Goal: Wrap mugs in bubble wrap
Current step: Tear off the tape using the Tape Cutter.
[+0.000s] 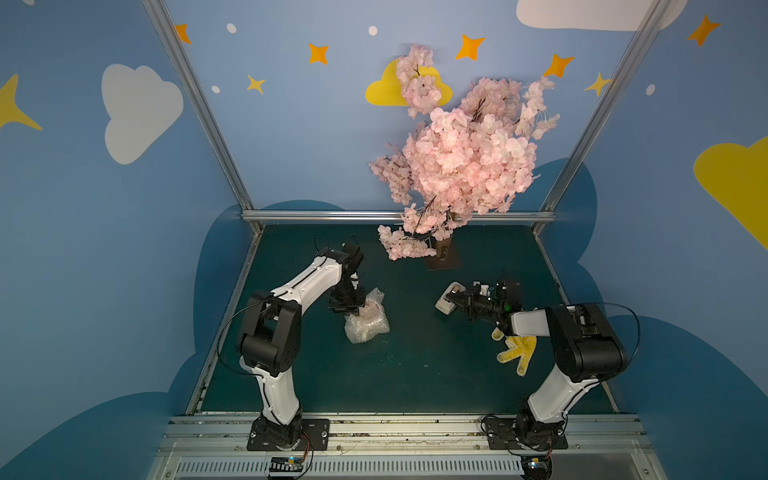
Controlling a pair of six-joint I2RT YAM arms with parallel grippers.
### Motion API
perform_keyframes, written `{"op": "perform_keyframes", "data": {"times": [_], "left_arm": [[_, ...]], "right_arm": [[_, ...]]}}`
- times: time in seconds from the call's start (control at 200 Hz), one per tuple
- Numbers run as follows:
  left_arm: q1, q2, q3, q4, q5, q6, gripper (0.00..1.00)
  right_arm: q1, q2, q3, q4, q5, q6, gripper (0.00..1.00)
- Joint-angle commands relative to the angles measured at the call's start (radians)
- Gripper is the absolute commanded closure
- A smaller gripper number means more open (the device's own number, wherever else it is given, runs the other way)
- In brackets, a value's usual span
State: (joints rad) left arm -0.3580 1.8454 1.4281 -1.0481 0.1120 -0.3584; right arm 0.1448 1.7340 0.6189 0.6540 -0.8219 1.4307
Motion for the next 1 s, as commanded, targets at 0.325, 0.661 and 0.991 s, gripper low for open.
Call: {"op": "perform_keyframes", "data": {"times": [0.325,0.661,0.991], "left_arm": [[0.002,-0.018,0.001,-0.017,0.021,0.013,0.97],[0.0,-0.018,0.002,-0.018,0.023,0.012,0.97],[0.002,-0.01,0.011,-0.026,0.018,0.018,0.97]], "right_arm": [[-0.009,-0.082,0.096,-0.188,-0.057,-0.134,1.0],[-0.007,-0.063,0.116,-0.155,-0.082,-0.127,1.0],[0.029,-0.09,0.148,-0.371,-0.025,-0.264,1.0]]}}
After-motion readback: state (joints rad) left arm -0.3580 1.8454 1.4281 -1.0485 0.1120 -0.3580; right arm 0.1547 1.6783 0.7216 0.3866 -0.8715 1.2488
